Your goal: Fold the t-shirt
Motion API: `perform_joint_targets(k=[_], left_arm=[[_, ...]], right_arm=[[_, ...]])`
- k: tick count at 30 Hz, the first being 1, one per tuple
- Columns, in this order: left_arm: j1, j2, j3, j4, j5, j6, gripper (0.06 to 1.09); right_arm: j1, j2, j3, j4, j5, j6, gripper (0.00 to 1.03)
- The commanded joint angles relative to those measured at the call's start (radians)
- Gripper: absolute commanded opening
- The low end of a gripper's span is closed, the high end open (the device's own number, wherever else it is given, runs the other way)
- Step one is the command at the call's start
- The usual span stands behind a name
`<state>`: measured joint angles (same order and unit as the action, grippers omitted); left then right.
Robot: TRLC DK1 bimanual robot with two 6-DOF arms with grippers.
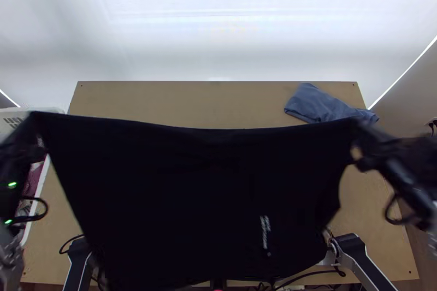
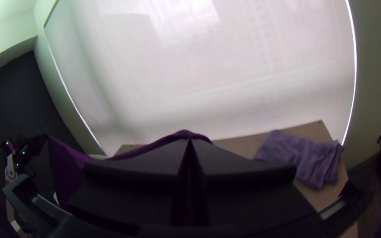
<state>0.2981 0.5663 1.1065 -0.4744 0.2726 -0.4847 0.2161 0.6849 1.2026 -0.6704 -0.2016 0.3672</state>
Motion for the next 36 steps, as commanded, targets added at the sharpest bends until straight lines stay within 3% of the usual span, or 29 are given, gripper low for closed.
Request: perform_joint_targets(k=[1, 6, 12, 21, 36], left_arm=[[-0.004, -0.003, -0.123, 0.036, 0.004, 0.051, 0.09], [-0.004, 0.080, -0.255, 0.141, 0.007, 0.060, 0.09], [-0.027, 0.257, -0.269, 0.200, 0.008, 0.058, 0.09], [-0.036, 0.635, -0.128, 0.194, 0.005, 0.074, 0.09], [-0.039, 1.156, 0.286, 0.086, -0.075, 0.101, 0.09]], right_arm=[[0.005, -0.012, -0.172, 0.132, -0.012, 0.036, 0.03], [-0.003, 0.091, -0.337, 0.311, -0.036, 0.072, 0.03], [-0.054, 0.346, -0.334, 0.408, -0.081, 0.096, 0.03], [-0.113, 0.736, -0.113, 0.397, -0.088, 0.113, 0.03], [-0.113, 1.168, 0.305, 0.256, -0.088, 0.174, 0.03]])
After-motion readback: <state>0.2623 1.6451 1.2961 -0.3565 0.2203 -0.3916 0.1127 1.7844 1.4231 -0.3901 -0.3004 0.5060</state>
